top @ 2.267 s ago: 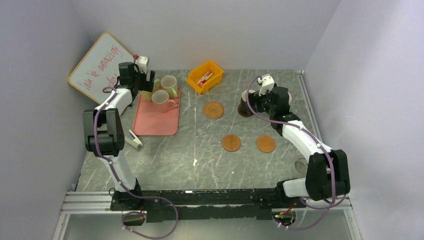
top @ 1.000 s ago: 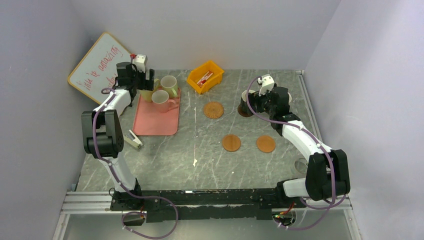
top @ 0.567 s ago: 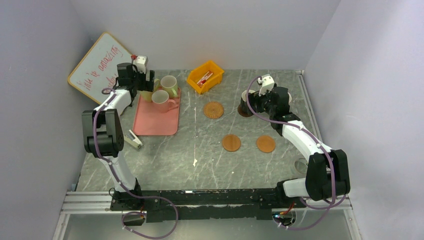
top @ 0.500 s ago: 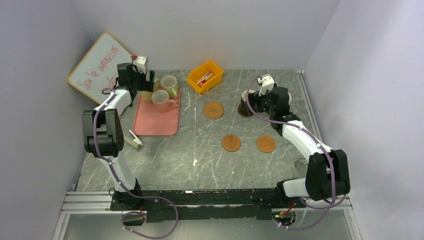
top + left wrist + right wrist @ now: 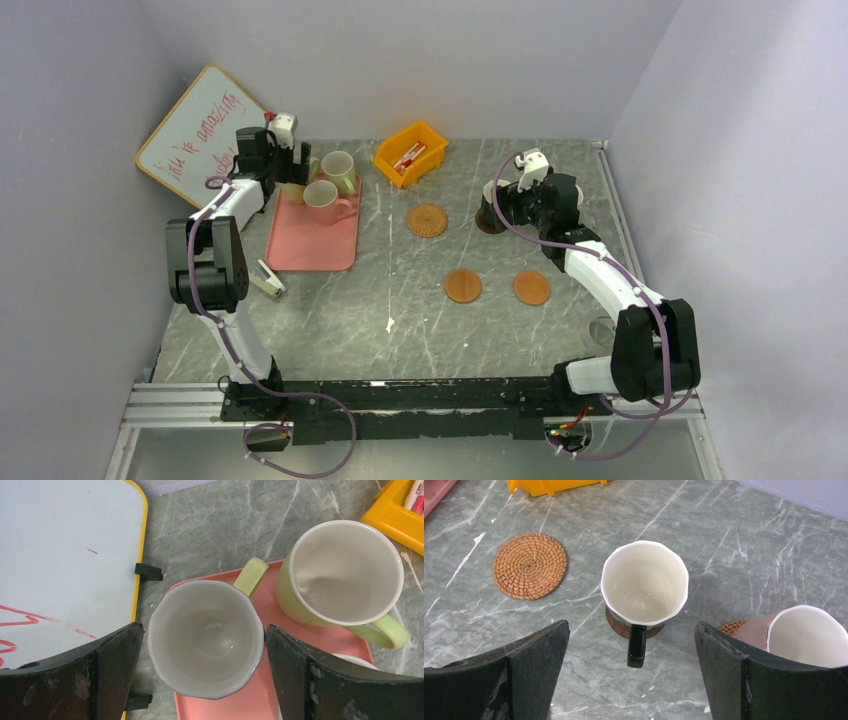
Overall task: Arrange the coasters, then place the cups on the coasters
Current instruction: Pick up the cup from the tray.
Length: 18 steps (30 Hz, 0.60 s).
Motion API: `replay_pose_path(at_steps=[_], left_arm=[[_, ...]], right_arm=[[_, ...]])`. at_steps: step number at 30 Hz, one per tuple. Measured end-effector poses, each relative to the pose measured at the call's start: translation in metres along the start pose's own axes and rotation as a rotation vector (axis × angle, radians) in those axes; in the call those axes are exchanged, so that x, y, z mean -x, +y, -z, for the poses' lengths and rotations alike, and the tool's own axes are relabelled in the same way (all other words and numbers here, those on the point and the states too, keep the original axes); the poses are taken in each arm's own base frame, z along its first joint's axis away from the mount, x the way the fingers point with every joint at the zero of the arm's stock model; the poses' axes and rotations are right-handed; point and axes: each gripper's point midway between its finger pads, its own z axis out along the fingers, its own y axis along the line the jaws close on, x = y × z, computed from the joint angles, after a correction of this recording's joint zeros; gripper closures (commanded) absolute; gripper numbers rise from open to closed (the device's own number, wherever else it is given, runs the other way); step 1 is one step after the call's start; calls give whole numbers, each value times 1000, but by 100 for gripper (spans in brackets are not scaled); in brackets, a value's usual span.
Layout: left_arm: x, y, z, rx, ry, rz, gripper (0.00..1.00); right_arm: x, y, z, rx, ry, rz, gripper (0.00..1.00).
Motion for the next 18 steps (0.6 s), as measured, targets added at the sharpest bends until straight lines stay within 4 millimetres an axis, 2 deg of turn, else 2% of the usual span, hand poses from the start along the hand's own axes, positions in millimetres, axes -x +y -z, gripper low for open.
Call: replay_pose_path(at_steps=[10, 18], left_arm=[[-12, -1, -8, -5, 25, 5, 4], [-13, -1, -8, -5, 25, 5, 4]], right_arm=[[0, 0, 0, 0, 0, 0, 0], [0, 0, 0, 0, 0, 2, 0]])
